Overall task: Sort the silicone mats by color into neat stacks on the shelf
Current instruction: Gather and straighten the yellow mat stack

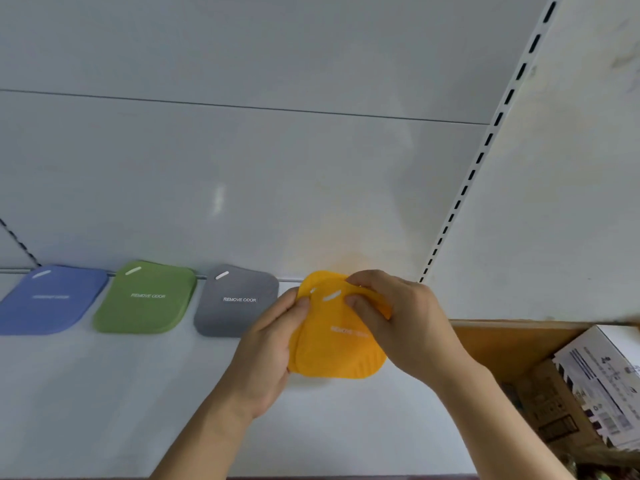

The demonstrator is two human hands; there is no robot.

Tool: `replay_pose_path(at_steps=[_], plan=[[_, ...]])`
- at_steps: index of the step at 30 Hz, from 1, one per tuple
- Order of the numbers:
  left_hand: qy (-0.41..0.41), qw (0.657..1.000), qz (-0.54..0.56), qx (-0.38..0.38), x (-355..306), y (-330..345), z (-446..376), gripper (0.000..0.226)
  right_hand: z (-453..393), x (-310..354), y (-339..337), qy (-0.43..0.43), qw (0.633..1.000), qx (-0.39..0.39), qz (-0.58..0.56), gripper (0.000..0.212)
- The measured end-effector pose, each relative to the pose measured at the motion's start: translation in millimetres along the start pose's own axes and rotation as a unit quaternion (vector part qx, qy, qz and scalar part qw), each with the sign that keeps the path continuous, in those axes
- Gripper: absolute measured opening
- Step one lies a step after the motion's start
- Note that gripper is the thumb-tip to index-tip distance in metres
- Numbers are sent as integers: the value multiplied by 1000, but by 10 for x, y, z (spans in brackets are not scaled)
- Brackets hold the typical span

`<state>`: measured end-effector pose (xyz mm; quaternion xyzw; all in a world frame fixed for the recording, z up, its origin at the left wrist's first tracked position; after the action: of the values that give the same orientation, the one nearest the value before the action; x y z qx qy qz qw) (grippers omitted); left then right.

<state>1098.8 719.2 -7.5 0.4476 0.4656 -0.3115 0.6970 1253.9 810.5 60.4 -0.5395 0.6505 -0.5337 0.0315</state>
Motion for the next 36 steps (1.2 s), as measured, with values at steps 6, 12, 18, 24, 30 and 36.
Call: replay_pose_path(at_steps=[6,12,18,24,30,36], plan=[[-5,1000,-1,6,101,-13,40,36,47,0,144,3,1000,-12,-14,15],[107,984,-145,-9,-7,36,72,22,47,77,202,-17,997,-78,2,18],[124,977,-155,-74,-51,-258,24,24,16,-723,167,164,978,-73,111,36],[105,979,-134,-110,-96,-448,-6,23,74,-1158,600,283,919,119,249,61],[97,979,-127,-130,-123,-571,1,23,-19,-987,725,232,954,23,189,29],[98,979,-78,-159,-231,-696,-20,25,-48,-868,253,208,974,-91,1,12]])
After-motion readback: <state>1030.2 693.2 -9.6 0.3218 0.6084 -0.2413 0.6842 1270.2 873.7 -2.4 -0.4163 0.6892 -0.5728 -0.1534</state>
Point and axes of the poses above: each hand's wrist, its own z-axis away from the middle knuckle, its own y-axis out of the palm, x = y × z, the point moved 6 cm from there along -z, towards the middle knuckle, and after that the axes turned 1 degree about -z, right-handed, at the moved point
